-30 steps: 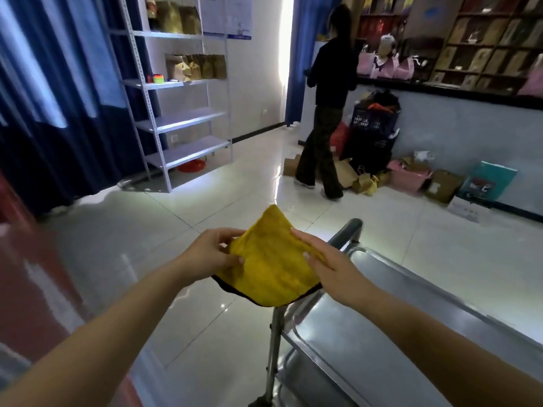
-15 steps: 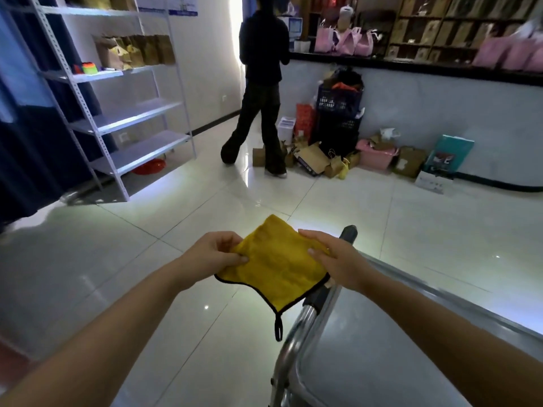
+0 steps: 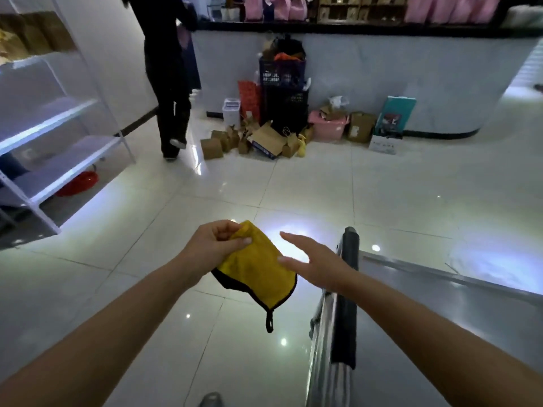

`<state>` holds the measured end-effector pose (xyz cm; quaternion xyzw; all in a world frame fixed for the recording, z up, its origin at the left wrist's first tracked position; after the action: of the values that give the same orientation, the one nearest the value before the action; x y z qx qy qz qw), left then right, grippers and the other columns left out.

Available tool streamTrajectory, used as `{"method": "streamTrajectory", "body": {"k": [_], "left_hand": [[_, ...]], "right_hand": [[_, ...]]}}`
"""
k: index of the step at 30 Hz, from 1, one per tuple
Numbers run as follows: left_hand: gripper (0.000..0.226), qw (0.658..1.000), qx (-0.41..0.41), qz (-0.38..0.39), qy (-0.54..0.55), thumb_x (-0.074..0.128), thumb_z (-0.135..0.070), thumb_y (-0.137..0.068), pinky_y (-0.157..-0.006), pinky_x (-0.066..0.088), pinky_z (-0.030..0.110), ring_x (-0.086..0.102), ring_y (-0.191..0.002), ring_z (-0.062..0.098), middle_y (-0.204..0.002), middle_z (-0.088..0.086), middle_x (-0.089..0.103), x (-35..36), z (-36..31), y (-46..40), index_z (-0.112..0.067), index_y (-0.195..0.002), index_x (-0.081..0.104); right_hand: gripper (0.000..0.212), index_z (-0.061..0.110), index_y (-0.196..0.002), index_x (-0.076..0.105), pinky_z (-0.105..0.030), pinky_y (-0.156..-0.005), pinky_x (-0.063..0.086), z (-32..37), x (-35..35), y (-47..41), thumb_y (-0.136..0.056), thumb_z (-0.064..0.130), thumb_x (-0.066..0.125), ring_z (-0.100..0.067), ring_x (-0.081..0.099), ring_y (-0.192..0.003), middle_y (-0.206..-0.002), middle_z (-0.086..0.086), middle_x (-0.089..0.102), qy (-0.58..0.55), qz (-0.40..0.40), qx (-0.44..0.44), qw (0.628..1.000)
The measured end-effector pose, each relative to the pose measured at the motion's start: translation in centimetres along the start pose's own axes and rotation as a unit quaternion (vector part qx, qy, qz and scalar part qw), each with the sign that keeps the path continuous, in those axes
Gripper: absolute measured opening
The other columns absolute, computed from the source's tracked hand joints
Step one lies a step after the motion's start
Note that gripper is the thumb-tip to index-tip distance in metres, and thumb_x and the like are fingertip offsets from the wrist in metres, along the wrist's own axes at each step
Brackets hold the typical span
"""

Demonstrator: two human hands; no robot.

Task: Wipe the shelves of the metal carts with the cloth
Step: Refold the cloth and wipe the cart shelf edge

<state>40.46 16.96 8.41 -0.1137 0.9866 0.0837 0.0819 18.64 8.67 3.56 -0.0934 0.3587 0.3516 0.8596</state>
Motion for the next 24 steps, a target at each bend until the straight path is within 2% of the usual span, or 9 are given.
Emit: {"method": "streamTrajectory", "body": {"k": [3, 5, 8, 11, 14, 17, 20, 22, 24], "left_hand": [[0.022, 0.998, -0.011, 0.058, 0.015, 0.08, -0.018, -0.075, -0.058, 0.053, 0.016, 0.072, -0.077, 0.009, -0.088, -0.003, 0.075, -2.3, 1.2, -5.0, -0.021, -0.095, 0.072], [0.018, 0.995, -0.007, 0.102, 0.015, 0.079, -0.017, -0.076, -0.058, 0.052, 0.014, 0.071, -0.078, 0.006, -0.089, -0.005, 0.075, -4.1, 1.6, -7.9, -0.028, -0.089, 0.074], [0.015, 0.99, 0.013, 0.139, -0.013, 0.078, -0.02, -0.077, -0.058, 0.049, 0.009, 0.069, -0.079, -0.001, -0.087, -0.012, 0.075, -7.4, 2.2, -11.5, -0.032, -0.087, 0.074], [0.011, 0.987, 0.038, 0.137, -0.068, 0.078, -0.023, -0.078, -0.059, 0.048, 0.01, 0.067, -0.077, -0.003, -0.083, -0.015, 0.073, -10.8, 2.8, -14.5, -0.026, -0.088, 0.073], [0.011, 0.982, 0.07, 0.091, -0.149, 0.078, -0.029, -0.077, -0.064, 0.047, 0.018, 0.061, -0.077, -0.005, -0.08, -0.019, 0.068, -13.6, 3.8, -17.2, -0.031, -0.085, 0.07], [0.018, 0.978, 0.098, 0.077, -0.169, 0.079, -0.029, -0.076, -0.08, 0.047, 0.029, 0.057, -0.096, 0.0, -0.104, -0.018, 0.063, -14.8, 4.6, -20.3, -0.033, -0.085, 0.064], [0.016, 0.959, 0.123, 0.149, -0.209, 0.07, -0.034, -0.084, -0.101, 0.041, 0.035, 0.048, -0.123, 0.01, -0.135, -0.015, 0.052, -14.6, 5.0, -23.7, -0.036, -0.091, 0.056], [0.012, 0.948, 0.135, 0.193, -0.215, 0.062, -0.039, -0.089, -0.097, 0.042, 0.026, 0.049, -0.121, 0.007, -0.132, -0.022, 0.052, -13.8, 5.0, -26.2, -0.038, -0.094, 0.051], [0.009, 0.948, 0.143, 0.196, -0.206, 0.058, -0.042, -0.091, -0.083, 0.043, 0.017, 0.053, -0.11, -0.001, -0.111, -0.028, 0.058, -12.6, 4.5, -28.8, -0.039, -0.092, 0.049]], "right_hand": [[0.09, 0.039, -0.151, 0.011, -0.018, -0.099, 0.028, -0.1, 3.3, -3.5, -0.08, 0.06, 0.063, -0.008, 0.034, -0.136, -0.152, 0.015, 0.031, -0.027, 0.018, 0.061, 0.998], [0.093, 0.035, -0.151, 0.015, -0.022, -0.099, 0.035, 0.5, 4.9, -6.3, -0.079, 0.049, 0.072, -0.009, 0.036, -0.133, -0.149, 0.012, 0.034, -0.05, -0.015, 0.082, 0.995], [0.069, 0.027, -0.136, 0.042, -0.035, -0.102, 0.041, 1.5, 7.0, -11.1, -0.077, 0.033, 0.076, -0.017, 0.043, -0.128, -0.14, 0.002, 0.046, -0.04, -0.048, 0.086, 0.994], [0.034, 0.024, -0.109, 0.055, -0.028, -0.069, 0.046, 2.5, 8.2, -14.8, -0.08, 0.03, 0.07, -0.02, 0.058, -0.087, -0.094, 0.004, 0.064, 0.004, -0.062, 0.12, 0.991], [0.027, 0.028, -0.102, 0.054, -0.029, -0.061, 0.046, 3.2, 8.5, -17.1, -0.078, 0.031, 0.066, -0.009, 0.058, -0.069, -0.076, 0.009, 0.063, 0.017, -0.064, 0.134, 0.989], [0.025, 0.031, -0.099, 0.058, -0.024, -0.06, 0.043, 3.3, 7.0, -19.1, -0.075, 0.028, 0.067, -0.005, 0.057, -0.07, -0.076, 0.014, 0.062, 0.016, -0.092, 0.129, 0.987], [0.027, 0.033, -0.098, 0.062, -0.021, -0.063, 0.043, 2.8, 4.9, -20.9, -0.073, 0.025, 0.067, -0.004, 0.058, -0.075, -0.082, 0.015, 0.065, 0.011, -0.117, 0.136, 0.984], [0.028, 0.033, -0.099, 0.064, -0.021, -0.064, 0.044, 2.1, 3.3, -22.0, -0.073, 0.023, 0.066, -0.003, 0.058, -0.078, -0.084, 0.017, 0.066, 0.009, -0.128, 0.144, 0.981], [0.031, 0.034, -0.101, 0.064, -0.021, -0.066, 0.045, 1.0, 1.6, -23.2, -0.072, 0.022, 0.065, -0.002, 0.058, -0.081, -0.087, 0.019, 0.066, 0.005, -0.134, 0.15, 0.98]]}}
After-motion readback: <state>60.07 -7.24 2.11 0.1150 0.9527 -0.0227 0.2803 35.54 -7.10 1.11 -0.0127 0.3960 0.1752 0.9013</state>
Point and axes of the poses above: each hand's wrist, its own y-axis away from the middle knuckle, its own x-axis out of the palm, z = x × y, the point moved 2 cm from there along -y, towards the middle knuckle
